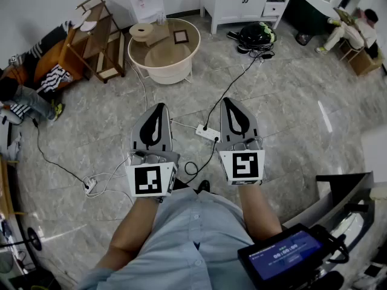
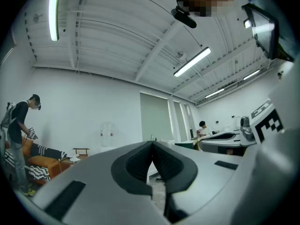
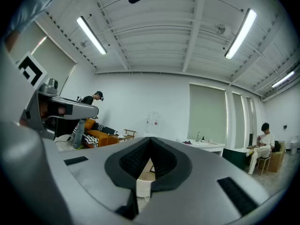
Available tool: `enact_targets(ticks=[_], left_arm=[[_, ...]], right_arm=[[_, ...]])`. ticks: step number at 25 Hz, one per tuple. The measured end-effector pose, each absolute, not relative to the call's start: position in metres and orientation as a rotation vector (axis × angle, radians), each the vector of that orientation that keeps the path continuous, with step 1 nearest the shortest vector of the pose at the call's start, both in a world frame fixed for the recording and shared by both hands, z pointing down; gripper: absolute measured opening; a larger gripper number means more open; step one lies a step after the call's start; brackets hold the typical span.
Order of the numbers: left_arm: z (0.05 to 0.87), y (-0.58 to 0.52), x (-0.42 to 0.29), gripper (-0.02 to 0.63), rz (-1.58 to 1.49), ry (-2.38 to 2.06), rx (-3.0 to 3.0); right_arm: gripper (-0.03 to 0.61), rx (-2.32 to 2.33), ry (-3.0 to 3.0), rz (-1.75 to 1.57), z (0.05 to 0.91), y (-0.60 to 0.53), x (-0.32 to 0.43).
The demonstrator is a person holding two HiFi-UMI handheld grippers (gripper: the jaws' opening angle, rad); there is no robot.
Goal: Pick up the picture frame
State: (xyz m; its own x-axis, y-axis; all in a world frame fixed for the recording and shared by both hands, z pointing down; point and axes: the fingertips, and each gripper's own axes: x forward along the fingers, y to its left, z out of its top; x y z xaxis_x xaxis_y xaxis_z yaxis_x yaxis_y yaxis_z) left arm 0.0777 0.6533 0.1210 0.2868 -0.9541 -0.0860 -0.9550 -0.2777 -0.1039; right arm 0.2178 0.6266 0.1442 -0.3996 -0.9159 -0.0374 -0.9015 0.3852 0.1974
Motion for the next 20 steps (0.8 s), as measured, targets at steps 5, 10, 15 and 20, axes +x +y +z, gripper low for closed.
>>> enact_targets(ticks=[5, 10, 15, 20], left_arm=[[0.121, 0.652, 0.082, 0.011, 0.012, 1.802, -2.402], [0.123, 0.650, 0.085, 0.011, 0.010, 1.812, -2.394], [0.128, 0.647, 0.086, 0.011, -0.007, 1.839, -2.382], [0.140, 0.630, 0.069, 0.011, -0.042, 1.878, -2.379]], right_arm=[[0.012, 1.688, -2.535, -0.192, 0.145, 0.627, 0.223], [0.012, 1.681, -2.556, -0.235, 0.146, 0.624, 0.227], [0.014, 1.674, -2.584, -0.169, 0.155, 0.619, 0.234], [0.014, 1.696, -2.551, -0.147, 0.165, 0.592, 0.229]])
